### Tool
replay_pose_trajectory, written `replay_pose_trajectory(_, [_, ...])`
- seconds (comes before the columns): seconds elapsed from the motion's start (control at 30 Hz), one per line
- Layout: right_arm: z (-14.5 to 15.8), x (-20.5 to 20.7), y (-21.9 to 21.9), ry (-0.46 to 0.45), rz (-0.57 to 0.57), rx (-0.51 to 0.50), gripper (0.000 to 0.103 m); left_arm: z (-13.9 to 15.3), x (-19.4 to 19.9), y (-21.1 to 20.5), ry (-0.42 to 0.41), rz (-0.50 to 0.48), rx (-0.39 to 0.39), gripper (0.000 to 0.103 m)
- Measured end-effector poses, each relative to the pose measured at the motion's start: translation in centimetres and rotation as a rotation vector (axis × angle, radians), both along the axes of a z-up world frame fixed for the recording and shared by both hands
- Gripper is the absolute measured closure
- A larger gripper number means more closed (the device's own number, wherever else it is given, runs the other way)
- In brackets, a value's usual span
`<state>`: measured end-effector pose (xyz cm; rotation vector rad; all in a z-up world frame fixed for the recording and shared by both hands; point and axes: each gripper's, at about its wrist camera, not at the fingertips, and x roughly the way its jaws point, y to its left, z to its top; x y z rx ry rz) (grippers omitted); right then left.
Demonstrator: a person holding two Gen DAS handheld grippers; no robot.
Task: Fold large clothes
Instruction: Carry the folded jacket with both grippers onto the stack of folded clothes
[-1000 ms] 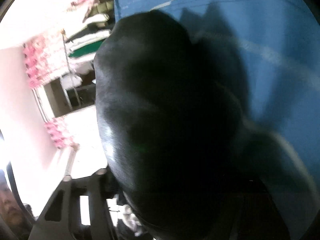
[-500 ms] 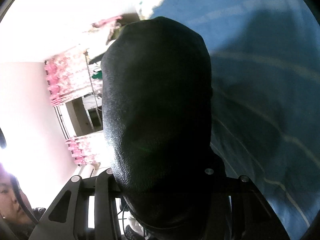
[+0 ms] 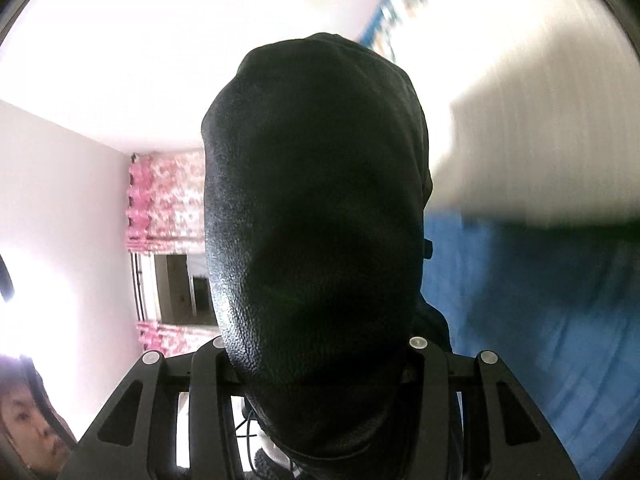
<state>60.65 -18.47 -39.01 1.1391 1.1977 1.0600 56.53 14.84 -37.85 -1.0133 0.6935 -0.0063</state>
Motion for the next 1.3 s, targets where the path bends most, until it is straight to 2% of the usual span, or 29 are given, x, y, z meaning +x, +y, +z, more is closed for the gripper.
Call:
replay_pose_trajectory(0.1, [0.3, 5.8, -1.5, -0.014, -0.038, -0.006, 0.056, -1.5, 6.5, -0.7, -0.006, -0.053, -0.005, 0.081])
replay_pose_trajectory(0.2, [-1.4, 10.5, -1.0, 0.003, -0.074, -0.038, 0.056, -4.7, 11.5, -1.4, 0.037, -0.1, -0.001, 0.081])
replay_pose_trajectory(0.33, [-7.0, 15.4, -0.4, 0.1, -0.09, -0.122, 0.056, -10.1, 15.6, -2.3, 0.156, -0.16, 0.028, 0.08])
replay_pose_trajectory(0.43, [-10.2, 16.6, 0.1, 0.146, -0.105, -0.158, 0.052, -11.9, 16.5, -3.0, 0.173, -0.221, 0.055, 0.074])
replay_pose_trajectory(0.5, [-10.4, 16.3, 0.3, 0.149, -0.11, -0.176, 0.049, -12.1, 16.5, -3.1, 0.18, -0.247, 0.074, 0.072])
replay_pose_trajectory(0.53, [-10.4, 16.7, 1.8, 0.153, -0.105, -0.191, 0.044, -12.0, 16.6, -3.2, 0.186, -0.26, 0.087, 0.071])
replay_pose_trajectory(0.6, [-8.8, 16.6, 2.0, 0.138, -0.086, -0.281, 0.038, -11.5, 16.8, -3.4, 0.204, -0.291, 0.124, 0.068])
replay_pose_trajectory(0.63, [-7.6, 16.3, 3.0, 0.113, -0.082, -0.366, 0.033, -11.2, 16.7, -3.6, 0.216, -0.302, 0.159, 0.064])
replay_pose_trajectory(0.67, [-6.8, 16.5, 0.3, 0.092, -0.081, -0.428, 0.03, -10.8, 16.9, -3.8, 0.232, -0.315, 0.215, 0.063])
replay_pose_trajectory(0.7, [-5.6, 16.1, 1.1, 0.066, -0.086, -0.508, 0.024, -10.1, 16.8, -4.1, 0.238, -0.324, 0.259, 0.062])
replay_pose_trajectory(0.73, [-4.4, 16.1, 2.1, 0.032, -0.102, -0.623, 0.015, -9.6, 16.8, -4.4, 0.248, -0.331, 0.311, 0.057])
replay_pose_trajectory(0.77, [-3.2, 16.0, 3.1, -0.015, -0.12, -0.752, 0.013, -8.8, 16.5, -4.9, 0.269, -0.334, 0.396, 0.049])
replay_pose_trajectory(0.8, [-2.1, 15.2, 4.1, -0.052, -0.132, -0.857, 0.013, -8.2, 16.2, -5.3, 0.286, -0.324, 0.476, 0.029])
replay_pose_trajectory(0.83, [-1.1, 14.3, 5.2, -0.07, -0.141, -0.953, 0.013, -7.4, 15.8, -5.7, 0.302, -0.31, 0.563, 0.013])
replay_pose_trajectory(0.93, [2.0, 11.4, 10.3, -0.151, -0.186, -1.25, 0.012, -5.4, 14.1, -6.6, 0.335, -0.295, 0.724, 0.008])
replay_pose_trajectory(0.97, [2.5, 9.8, 11.1, -0.181, -0.196, -1.347, 0.012, -4.9, 13.5, -6.6, 0.347, -0.292, 0.755, 0.007])
replay_pose_trajectory(1.0, [1.9, 7.7, 7.4, -0.201, -0.201, -1.406, 0.012, -4.4, 12.8, -6.7, 0.35, -0.289, 0.781, 0.006])
replay_pose_trajectory(1.03, [2.0, 6.6, 5.6, -0.217, -0.211, -1.456, 0.012, -3.7, 12.0, -6.9, 0.347, -0.288, 0.808, 0.005])
replay_pose_trajectory(1.07, [3.0, 5.4, 1.8, -0.229, -0.229, -1.492, 0.012, -2.9, 11.0, -7.0, 0.341, -0.284, 0.838, 0.004])
replay_pose_trajectory(1.1, [3.7, 4.1, 2.4, -0.232, -0.25, -1.516, 0.012, -2.1, 10.4, -7.1, 0.329, -0.28, 0.856, 0.003])
replay_pose_trajectory(1.13, [5.0, 1.7, 0.3, -0.231, -0.264, -1.529, 0.012, -1.3, 9.6, -7.2, 0.316, -0.277, 0.874, 0.002])
replay_pose_trajectory(1.2, [6.5, -0.8, -0.5, -0.226, -0.296, -1.555, 0.012, 0.6, 7.8, -7.3, 0.3, -0.273, 0.914, 0.001])
replay_pose_trajectory(1.3, [9.3, -6.1, -0.7, -0.23, -0.344, -1.583, 0.011, 3.6, 5.2, -7.6, 0.269, -0.29, 0.929, 0.001])
